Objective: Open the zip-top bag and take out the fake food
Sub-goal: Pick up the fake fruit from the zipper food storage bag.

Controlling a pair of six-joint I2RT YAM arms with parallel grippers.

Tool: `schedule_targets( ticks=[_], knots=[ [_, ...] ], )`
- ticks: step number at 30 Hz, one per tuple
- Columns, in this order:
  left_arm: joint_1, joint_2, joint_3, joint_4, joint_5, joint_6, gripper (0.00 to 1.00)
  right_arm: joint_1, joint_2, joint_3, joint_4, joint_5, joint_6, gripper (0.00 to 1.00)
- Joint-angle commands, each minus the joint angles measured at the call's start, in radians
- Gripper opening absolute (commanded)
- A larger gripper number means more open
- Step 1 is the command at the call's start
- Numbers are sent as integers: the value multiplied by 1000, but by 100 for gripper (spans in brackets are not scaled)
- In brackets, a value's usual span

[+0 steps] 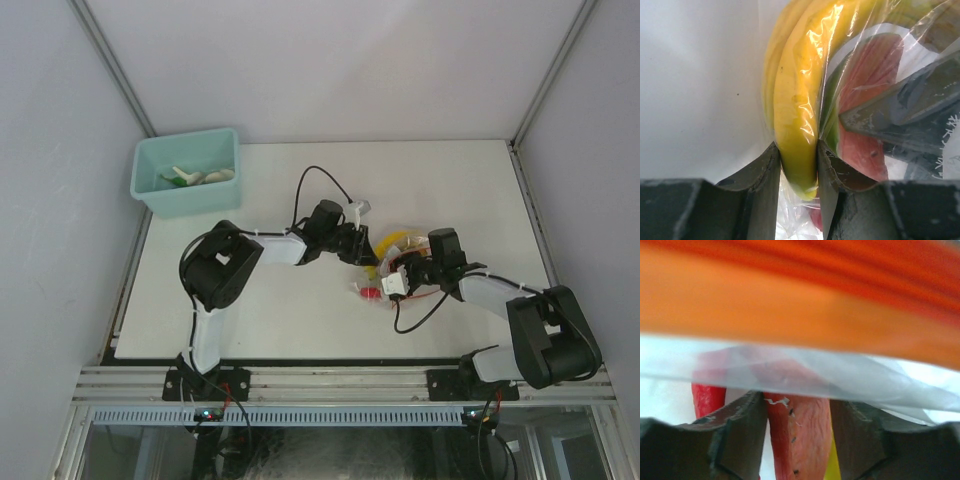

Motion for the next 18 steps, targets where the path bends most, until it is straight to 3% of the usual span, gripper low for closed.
schedule_targets(
  ticks=[1, 5, 12, 18],
  knots=[
    [-42, 36, 39, -97, 52, 56, 36, 1, 17, 60, 4, -10, -6, 44],
    [-43, 36, 35, -106, 45, 60, 36, -3, 19, 95, -37, -5, 10, 26],
    [-27, 30, 11, -90, 1, 32, 33, -27, -5, 120, -162, -30, -35, 5],
    [28, -13, -59, -33, -30, -26, 29, -76, -60, 156, -305, -108, -41, 0]
  ],
)
